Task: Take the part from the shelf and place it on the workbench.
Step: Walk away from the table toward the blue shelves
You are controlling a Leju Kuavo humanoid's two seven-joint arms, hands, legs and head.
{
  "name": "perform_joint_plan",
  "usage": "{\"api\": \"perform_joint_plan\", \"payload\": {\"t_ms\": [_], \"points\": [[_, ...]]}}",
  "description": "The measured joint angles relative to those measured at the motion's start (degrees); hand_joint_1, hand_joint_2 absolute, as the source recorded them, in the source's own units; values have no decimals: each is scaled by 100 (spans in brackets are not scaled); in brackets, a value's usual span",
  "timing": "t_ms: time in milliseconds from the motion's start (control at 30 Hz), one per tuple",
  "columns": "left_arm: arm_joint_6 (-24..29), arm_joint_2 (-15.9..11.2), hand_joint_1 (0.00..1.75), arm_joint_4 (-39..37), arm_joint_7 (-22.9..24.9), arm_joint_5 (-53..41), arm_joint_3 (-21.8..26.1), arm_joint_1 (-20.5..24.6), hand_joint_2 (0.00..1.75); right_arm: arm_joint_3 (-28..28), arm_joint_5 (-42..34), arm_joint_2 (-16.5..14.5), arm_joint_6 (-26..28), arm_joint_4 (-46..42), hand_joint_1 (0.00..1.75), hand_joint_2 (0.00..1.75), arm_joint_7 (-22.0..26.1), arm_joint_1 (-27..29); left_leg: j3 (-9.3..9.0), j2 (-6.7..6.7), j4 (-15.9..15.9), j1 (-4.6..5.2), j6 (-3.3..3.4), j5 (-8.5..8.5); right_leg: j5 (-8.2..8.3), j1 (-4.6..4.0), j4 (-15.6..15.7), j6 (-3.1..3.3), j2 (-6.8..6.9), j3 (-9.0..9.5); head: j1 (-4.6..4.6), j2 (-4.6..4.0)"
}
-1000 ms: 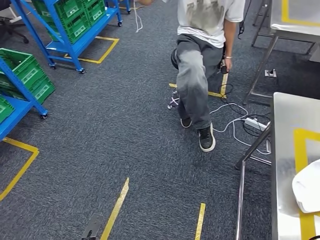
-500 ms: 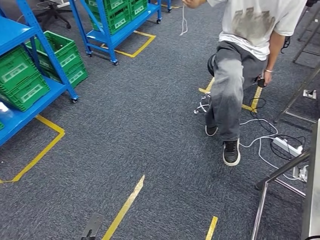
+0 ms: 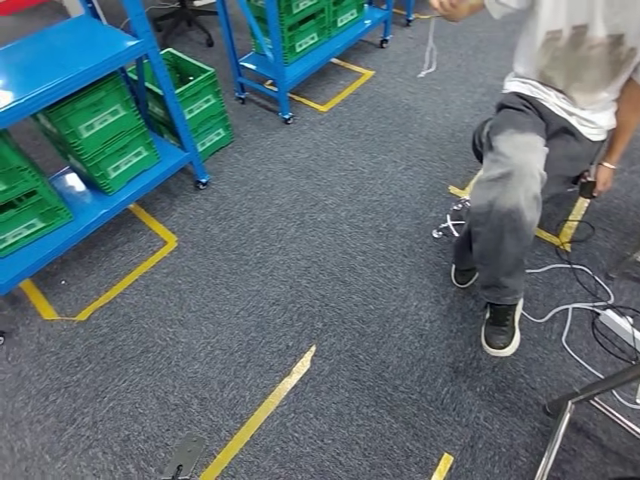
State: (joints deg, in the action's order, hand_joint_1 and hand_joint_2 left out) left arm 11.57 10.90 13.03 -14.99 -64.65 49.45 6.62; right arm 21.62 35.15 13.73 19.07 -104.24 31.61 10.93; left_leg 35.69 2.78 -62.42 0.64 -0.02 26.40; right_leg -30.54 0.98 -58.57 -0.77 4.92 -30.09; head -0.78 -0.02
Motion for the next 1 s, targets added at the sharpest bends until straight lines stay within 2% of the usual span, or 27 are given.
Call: {"api": "perform_joint_plan", "payload": {"t_ms": [33, 67, 133, 167, 200, 267, 300, 333, 367, 400, 433, 500, 533, 567, 633, 667, 700, 767, 800, 833, 867, 900, 933, 967, 1000], "points": [[0, -4, 0, 0, 0, -1, -3, 6, 0, 0, 1, -2, -7, 0, 0, 0, 4, 4, -96, 97, 214, 33, 44, -47, -18, -13, 1, -24, 62, 14, 4, 0], [0, -7, 0, 0, 0, -1, -8, 8, 0, -2, 1, -4, -15, 0, 0, 0, 9, 7, -120, 139, 291, 62, 78, -31, -32, -24, 6, -53, 125, 22, 5, 0], [0, -8, 0, 0, 4, -1, -21, -8, 0, -7, 2, -8, -37, -4, 0, 0, 23, 8, -116, 19, 346, 55, 132, -49, -63, -28, 28, -112, 227, 45, 6, 1], [1, -9, 0, 0, 7, -2, -28, -17, 0, -13, 3, -9, -55, -8, 0, 0, 42, 8, -135, -47, 385, 36, 161, -66, -103, -19, 7, -141, 160, 45, 11, 1], [1, -11, 0, 0, 11, -3, -33, -17, 0, -15, 4, -9, -74, -12, 0, 0, 63, 12, -155, -111, 425, 13, 193, -87, -186, -8, -101, -163, 17, 1, 20, 1], [1, -10, 0, 0, 26, -4, -40, -3, 0, -22, 11, -11, -121, -15, 0, 0, 116, 35, -176, -249, 460, -16, 230, -105, -499, 10, -726, -198, -345, -305, 46, 1], [0, -8, 0, 0, 34, -4, -43, 3, 0, -22, 12, -13, -139, -15, 0, 0, 139, 54, -174, -323, 458, -20, 240, -105, -658, 13, -1132, -210, -436, -523, 51, 1], [-3, -5, 0, 0, 42, -5, -44, 0, 0, -24, 9, -15, -156, -15, 0, 0, 160, 73, -176, -403, 457, -22, 242, -103, -740, 14, -1455, -223, -470, -715, 55, 0], [-7, -3, 0, 0, 45, -4, -45, -6, 0, -25, 0, -18, -172, -15, 0, 0, 177, 89, -181, -477, 455, -24, 242, -101, -715, 16, -1592, -231, -477, -825, 54, 0], [-12, -4, 0, 0, 45, -4, -45, -11, 0, -25, -10, -18, -189, -15, 0, 0, 195, 99, -189, -557, 450, -29, 235, -97, -553, 22, -1468, -238, -486, -809, 54, 0], [-20, -3, 0, 0, 46, -3, -45, -14, 0, -25, -22, -18, -207, -15, 0, 0, 208, 106, -199, -640, 438, -38, 222, -88, -312, 35, -1149, -246, -526, -694, 54, 0], [-31, -2, 0, 0, 46, -3, -46, -11, 0, -22, -43, -21, -244, -15, 0, 0, 231, 119, -189, -799, 385, -49, 166, -59, 46, 81, -380, -257, -784, -361, 58, 0], [-34, -2, 0, 0, 48, -1, -46, -7, 0, -18, -51, -23, -261, -14, 0, 0, 240, 133, -165, -872, 357, -51, 130, -53, 102, 98, -150, -248, -900, -245, 56, 0], [-38, -4, 0, 0, 49, 11, -46, -10, 0, -14, -53, -27, -275, -14, 0, 0, 255, 149, -134, -941, 338, -52, 92, -58, 87, 100, -58, -225, -969, -190, 55, 0], [-47, -19, 0, 0, 52, 65, -41, -33, 0, -7, -37, -38, -298, -14, 0, 0, 290, 174, -90, -1056, 326, -64, 27, -79, 79, 88, -48, -153, -874, -158, 49, 0], [-52, -28, 0, 0, 52, 98, -38, -50, 0, -6, -21, -45, -305, -16, 0, 0, 307, 180, -75, -989, 295, -59, -4, -59, 83, 85, -44, -114, -803, -145, 44, 0], [-55, -37, 0, 0, 51, 121, -35, -56, 0, -4, -5, -53, -312, -20, 0, 0, 322, 197, -25, -843, 179, -51, -34, 16, 83, 84, -35, -73, -722, -126, 26, 0], [-57, -42, 0, 0, 46, 139, -32, -48, 0, 9, 21, -69, -327, -28, 0, 0, 340, 248, 230, -466, -391, -40, -83, 326, 66, 67, -27, -6, -547, -95, -8, 0], [-58, -42, 0, 0, 44, 139, -32, -42, 0, 16, 26, -80, -331, -31, 0, 0, 344, 272, 419, -369, -793, -48, -97, 507, 53, 54, -27, 16, -463, -87, -20, 0], [-59, -42, 0, 0, 44, 139, -32, -44, 0, 23, 27, -91, -334, -31, 0, 0, 345, 285, 579, -333, -1130, -56, -101, 628, 43, 43, -28, 27, -387, -80, -19, 0], [-60, -41, 0, 0, 44, 139, -32, -52, 0, 27, 21, -104, -335, -31, 0, 0, 345, 291, 668, -321, -1319, -60, -98, 654, 31, 34, -28, 33, -320, -72, -20, 0], [-62, -41, 0, 0, 44, 139, -31, -61, 0, 31, 14, -117, -335, -31, 0, 0, 345, 294, 650, -315, -1284, -60, -84, 566, 19, 25, -28, 35, -263, -59, -21, 0], [-63, -43, 0, 0, 44, 139, -31, -68, 0, 36, 8, -128, -336, -31, 0, 0, 345, 295, 521, -299, -1020, -52, -53, 380, 4, 14, -28, 33, -206, -38, -21, 0], [-63, -47, 0, 0, 44, 139, -30, -71, 0, 43, 3, -136, -337, -32, 0, 0, 345, 296, 327, -246, -623, -32, -3, 168, -14, 4, -26, 29, -154, -12, -21, 0], [-64, -56, 0, 0, 44, 139, -29, -69, 0, 50, 2, -143, -337, -36, 0, 0, 345, 298, 134, -167, -242, -3, 51, 24, -36, -14, -26, 14, -105, 11, -20, 0]]}}
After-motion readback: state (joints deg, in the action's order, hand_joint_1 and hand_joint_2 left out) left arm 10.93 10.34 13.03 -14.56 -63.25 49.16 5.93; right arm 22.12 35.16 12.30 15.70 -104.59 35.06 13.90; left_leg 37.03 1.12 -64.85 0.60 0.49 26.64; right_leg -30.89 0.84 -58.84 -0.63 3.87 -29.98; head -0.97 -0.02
